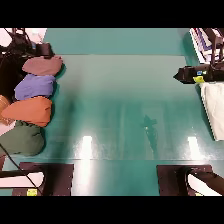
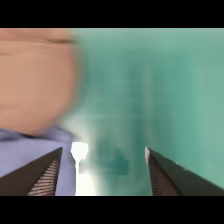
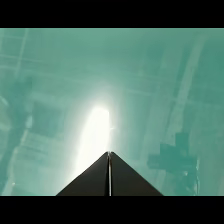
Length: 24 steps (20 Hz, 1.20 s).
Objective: Fold the shirts.
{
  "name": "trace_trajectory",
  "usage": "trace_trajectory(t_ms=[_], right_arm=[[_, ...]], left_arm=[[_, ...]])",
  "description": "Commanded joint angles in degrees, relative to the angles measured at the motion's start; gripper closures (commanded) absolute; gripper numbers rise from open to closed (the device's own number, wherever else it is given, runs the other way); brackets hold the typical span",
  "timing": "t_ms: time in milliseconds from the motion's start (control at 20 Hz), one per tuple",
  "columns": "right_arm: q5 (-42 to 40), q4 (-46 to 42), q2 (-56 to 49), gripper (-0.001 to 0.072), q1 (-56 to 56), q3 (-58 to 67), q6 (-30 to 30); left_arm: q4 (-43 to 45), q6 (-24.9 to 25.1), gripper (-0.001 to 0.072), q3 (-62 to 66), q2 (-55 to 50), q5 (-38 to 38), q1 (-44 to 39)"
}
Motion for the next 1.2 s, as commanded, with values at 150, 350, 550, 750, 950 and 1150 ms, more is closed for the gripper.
trace_trajectory(t_ms=[150, 350, 550, 750, 950, 1150], right_arm=[[-1.55, 0.02, -0.04, 0.0696, 0.07, 0.07, 0.02], [-1.42, 0.04, -0.04, 0.0696, 0.2, -0.04, 0.02], [-1.31, 0.0, -0.04, 0.0696, 1.75, -0.04, 0.02], [-1.36, -0.11, -0.04, 0.0696, 3.43, -0.04, 0.02], [-1.36, -0.09, -0.04, 0.0696, 3.39, -0.04, 0.02], [-1.31, 0.0, -0.02, 0.0696, 3.39, -0.04, 0.02]], left_arm=[[3.06, -2.62, 0.0083, 0.04, -13.4, 9.44, 9.03], [2.89, 0.04, 0.0084, 0.07, -19.41, 13.86, 10.21], [2.91, 0.37, 0.0084, 1.95, -23.39, 15.74, 10.21], [2.89, 0.39, 0.0084, 5.14, -25.59, 16.0, 10.21], [2.89, 0.35, 0.0601, 5.31, -25.66, 16.28, 10.21], [2.89, 0.33, 0.0684, 8.26, -25.57, 13.75, 10.21]])
